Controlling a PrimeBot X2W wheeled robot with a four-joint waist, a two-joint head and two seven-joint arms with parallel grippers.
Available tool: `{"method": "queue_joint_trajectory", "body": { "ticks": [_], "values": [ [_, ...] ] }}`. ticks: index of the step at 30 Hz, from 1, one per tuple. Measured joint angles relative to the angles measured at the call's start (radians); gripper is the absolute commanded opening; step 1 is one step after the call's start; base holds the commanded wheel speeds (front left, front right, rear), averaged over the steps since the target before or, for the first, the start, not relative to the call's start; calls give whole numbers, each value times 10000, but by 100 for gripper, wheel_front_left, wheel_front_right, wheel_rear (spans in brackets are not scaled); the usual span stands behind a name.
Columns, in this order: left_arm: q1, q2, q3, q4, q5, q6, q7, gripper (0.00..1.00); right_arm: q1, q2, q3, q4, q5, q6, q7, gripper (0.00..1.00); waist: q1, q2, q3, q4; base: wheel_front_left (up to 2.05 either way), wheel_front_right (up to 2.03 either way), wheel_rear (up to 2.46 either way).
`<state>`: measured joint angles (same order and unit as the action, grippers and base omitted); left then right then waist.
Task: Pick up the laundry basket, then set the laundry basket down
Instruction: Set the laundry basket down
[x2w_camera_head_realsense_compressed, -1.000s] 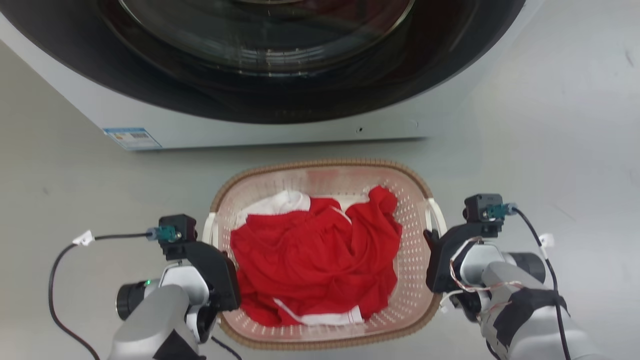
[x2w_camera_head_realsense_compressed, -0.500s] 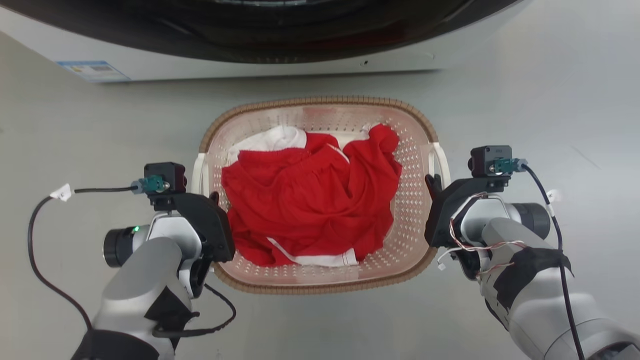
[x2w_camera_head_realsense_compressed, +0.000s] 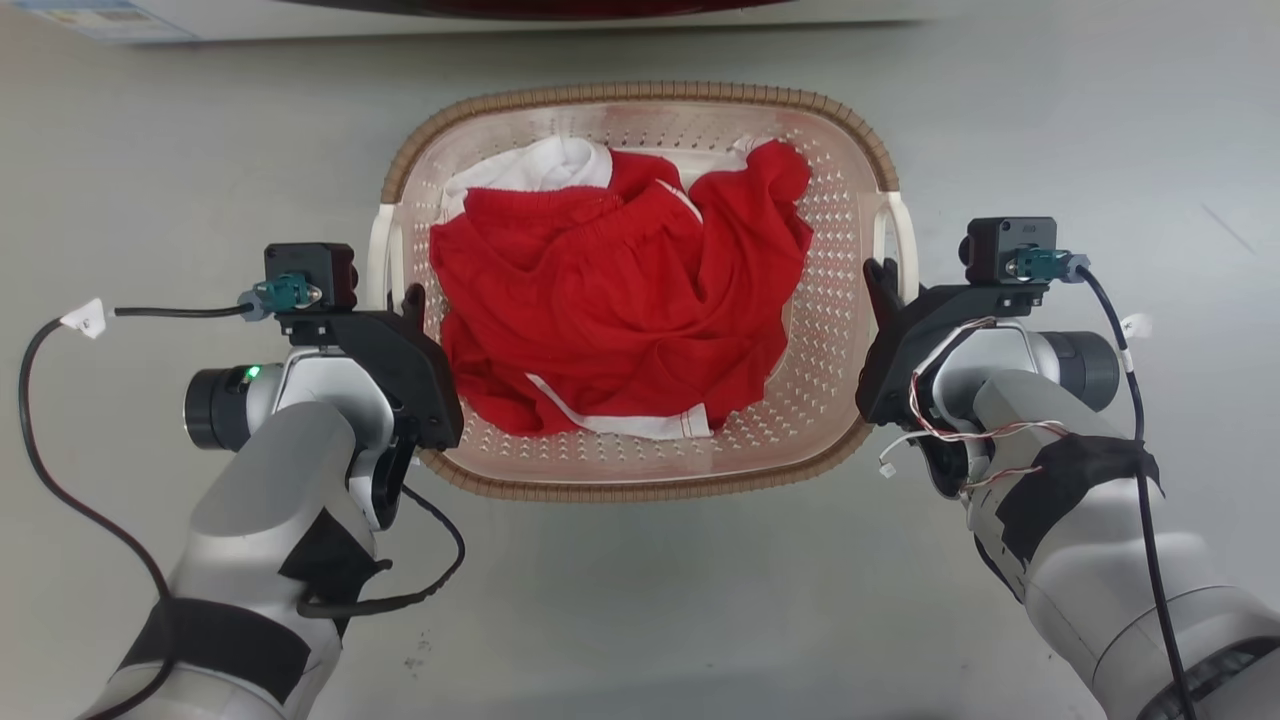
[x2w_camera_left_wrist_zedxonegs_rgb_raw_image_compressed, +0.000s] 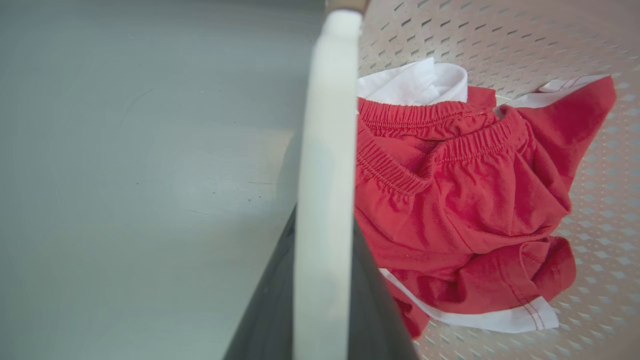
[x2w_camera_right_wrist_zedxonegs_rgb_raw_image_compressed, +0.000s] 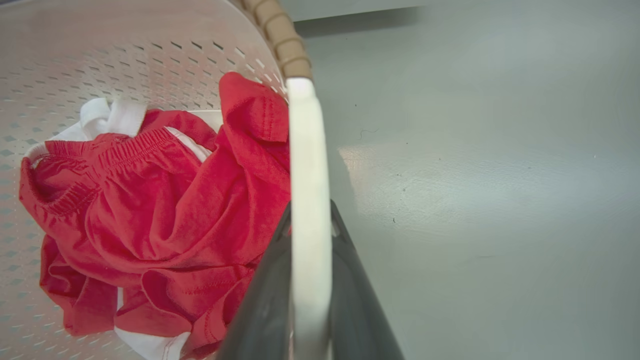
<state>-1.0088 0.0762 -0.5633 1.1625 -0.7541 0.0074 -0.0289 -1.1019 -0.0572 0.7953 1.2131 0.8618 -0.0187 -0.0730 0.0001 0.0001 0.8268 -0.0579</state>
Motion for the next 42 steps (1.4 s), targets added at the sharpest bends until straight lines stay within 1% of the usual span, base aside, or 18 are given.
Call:
{"method": "queue_joint_trajectory", "body": {
  "ticks": [12,23,24,25,27,28,29,35,42],
  "values": [
    [-379,-63,-29,201,109,-75,-805,0,-278,-31,-61,77,-21,-4,-581,0,0,0,829,122,0,0,0],
    [-567,-150,-33,462,121,-176,-1239,0,-374,-59,-58,165,-163,-4,-966,0,-3,-3,1018,218,0,0,0],
    [-580,-157,-33,481,121,-180,-1241,0,-375,-63,-56,169,-163,-4,-976,39,-3,-3,1029,222,0,0,0],
    [-592,-171,-33,497,121,-255,-1243,8,-383,-59,-52,184,-163,-31,-986,100,-3,-3,1039,228,0,0,0],
    [-614,-163,-23,552,121,-259,-1331,62,-393,-71,-48,249,-163,-148,-988,100,-1,-2,1055,237,0,0,0],
    [-627,-130,-13,596,119,-263,-1331,92,-393,-107,-50,295,-163,-176,-984,100,-1,-1,1061,242,0,0,0],
    [-640,-111,-12,625,117,-265,-1331,100,-393,-146,-46,324,-163,-174,-984,100,-1,-2,1065,246,0,0,0],
    [-723,-134,-6,713,115,-351,-1415,100,-390,-163,-33,382,-163,-163,-1016,100,-1,-1,1049,278,0,0,0],
    [-678,-238,12,882,61,-430,-1505,100,-330,-153,35,418,-163,13,-1091,100,-1,-1,748,335,0,0,0]
  ]
}}
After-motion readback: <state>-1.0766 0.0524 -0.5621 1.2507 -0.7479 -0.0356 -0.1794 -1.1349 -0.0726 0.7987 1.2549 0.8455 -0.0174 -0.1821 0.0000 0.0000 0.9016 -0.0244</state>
